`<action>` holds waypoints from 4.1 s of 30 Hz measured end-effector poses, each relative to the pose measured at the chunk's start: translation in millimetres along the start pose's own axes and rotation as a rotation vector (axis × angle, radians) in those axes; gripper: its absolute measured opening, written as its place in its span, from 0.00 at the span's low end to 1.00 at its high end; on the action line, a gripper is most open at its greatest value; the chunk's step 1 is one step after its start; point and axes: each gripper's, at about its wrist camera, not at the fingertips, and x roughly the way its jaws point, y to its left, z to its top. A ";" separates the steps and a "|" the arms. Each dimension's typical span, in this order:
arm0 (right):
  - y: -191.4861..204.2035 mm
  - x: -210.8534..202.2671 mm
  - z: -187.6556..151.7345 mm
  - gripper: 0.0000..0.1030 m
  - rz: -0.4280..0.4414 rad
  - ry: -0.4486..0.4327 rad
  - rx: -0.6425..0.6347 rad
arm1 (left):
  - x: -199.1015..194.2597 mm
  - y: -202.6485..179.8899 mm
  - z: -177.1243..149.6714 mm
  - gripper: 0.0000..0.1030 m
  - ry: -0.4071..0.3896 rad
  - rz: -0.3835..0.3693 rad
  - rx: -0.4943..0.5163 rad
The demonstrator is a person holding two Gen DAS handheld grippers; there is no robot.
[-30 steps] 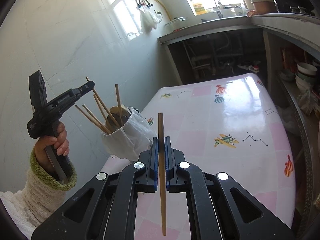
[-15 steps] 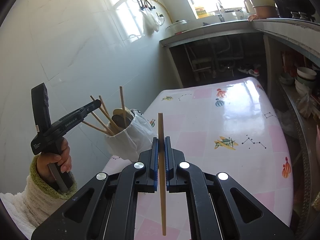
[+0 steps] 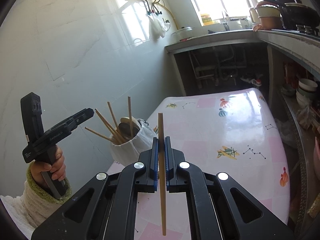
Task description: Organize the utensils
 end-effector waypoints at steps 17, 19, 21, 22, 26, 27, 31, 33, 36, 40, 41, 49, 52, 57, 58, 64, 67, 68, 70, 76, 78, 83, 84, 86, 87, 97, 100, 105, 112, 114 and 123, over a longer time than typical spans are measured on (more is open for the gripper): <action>51.5 24.9 112.0 0.04 0.210 -0.187 -0.073 | -57.9 81.2 -60.8 0.79 -0.130 0.101 -0.258; 57.5 34.1 122.5 0.04 0.225 -0.204 -0.082 | -53.9 89.3 -79.0 0.80 -0.074 0.116 -0.281; 63.5 46.4 130.4 0.04 0.230 -0.210 -0.096 | -50.1 95.1 -98.1 0.80 -0.018 0.124 -0.296; 66.2 53.6 133.0 0.04 0.232 -0.209 -0.103 | -48.2 96.7 -106.5 0.80 0.006 0.127 -0.300; 75.1 83.2 134.4 0.04 0.220 -0.195 -0.137 | -41.6 98.3 -132.7 0.82 0.067 0.141 -0.300; 76.6 88.9 132.5 0.04 0.212 -0.190 -0.147 | -39.8 97.5 -138.1 0.82 0.077 0.141 -0.302; 77.4 111.0 121.0 0.04 0.190 -0.164 -0.174 | -33.9 99.3 -152.5 0.82 0.111 0.142 -0.301; 76.3 120.5 114.7 0.04 0.182 -0.151 -0.186 | -31.5 98.4 -154.4 0.83 0.114 0.139 -0.291; 75.5 131.0 102.2 0.04 0.174 -0.128 -0.207 | -29.0 98.2 -154.8 0.84 0.111 0.132 -0.278; 74.8 138.8 82.7 0.04 0.177 -0.097 -0.240 | -23.0 100.4 -155.2 0.85 0.114 0.116 -0.286; 74.2 139.3 77.3 0.04 0.184 -0.091 -0.249 | -21.7 100.2 -155.3 0.85 0.115 0.112 -0.290; 81.9 146.1 43.0 0.04 0.169 -0.021 -0.354 | -16.6 96.6 -155.5 0.86 0.121 0.100 -0.294; 80.6 155.0 36.6 0.04 0.161 0.015 -0.363 | -17.7 93.7 -155.5 0.87 0.121 0.098 -0.293; 81.4 154.1 31.5 0.04 0.164 0.020 -0.366 | -19.1 87.4 -154.2 0.88 0.120 0.104 -0.279; 82.3 153.3 32.0 0.04 0.162 0.021 -0.371 | -19.8 86.5 -153.9 0.89 0.120 0.106 -0.277; 82.7 135.7 34.9 0.09 0.160 0.013 -0.364 | -26.7 77.9 -148.1 0.89 0.115 0.120 -0.273; 78.4 109.3 31.8 0.17 0.162 -0.023 -0.344 | -32.9 70.7 -142.7 0.90 0.105 0.126 -0.258; 76.0 100.0 30.0 0.19 0.162 -0.033 -0.332 | -34.9 67.1 -141.2 0.90 0.101 0.127 -0.252; 69.8 80.2 23.9 0.26 0.160 -0.049 -0.305 | -40.7 60.0 -139.2 0.92 0.091 0.126 -0.238; 50.1 32.6 -14.2 0.54 0.096 -0.040 -0.226 | -50.5 31.9 -138.2 0.94 0.103 0.148 -0.195; 45.4 25.3 -31.8 0.59 0.061 -0.004 -0.200 | -52.0 22.3 -139.9 0.94 0.113 0.167 -0.188; 36.4 19.9 -72.8 0.67 -0.056 0.095 -0.146 | -55.5 2.5 -145.6 0.95 0.139 0.195 -0.165; 36.8 19.5 -79.3 0.68 -0.081 0.109 -0.143 | -55.8 -0.9 -146.1 0.95 0.143 0.200 -0.164; 38.4 17.6 -89.1 0.71 -0.131 0.127 -0.150 | -55.8 -6.1 -146.3 0.95 0.152 0.217 -0.162; 38.9 16.6 -92.8 0.72 -0.151 0.133 -0.152 | -54.7 -8.6 -145.3 0.95 0.160 0.236 -0.161; 42.7 -1.5 -105.7 0.88 -0.268 0.108 -0.155 | -47.9 -22.9 -134.7 0.95 0.210 0.420 -0.138; 42.7 -1.5 -108.8 0.92 -0.294 0.100 -0.157 | -44.6 -23.7 -132.3 0.95 0.238 0.443 -0.133; 41.7 -1.9 -110.8 0.92 -0.316 0.099 -0.156 | -34.9 -23.9 -134.3 0.95 0.331 0.467 -0.117; 34.6 -6.6 -111.1 0.92 -0.353 0.092 -0.126 | -36.2 -40.9 -134.2 0.95 0.301 0.461 -0.072; 31.9 -7.5 -110.7 0.92 -0.362 0.094 -0.111 | -36.3 -44.6 -133.2 0.95 0.294 0.444 -0.073; 25.0 -8.3 -111.2 0.92 -0.385 0.110 -0.079 | -28.0 -53.8 -129.4 0.95 0.320 0.422 -0.076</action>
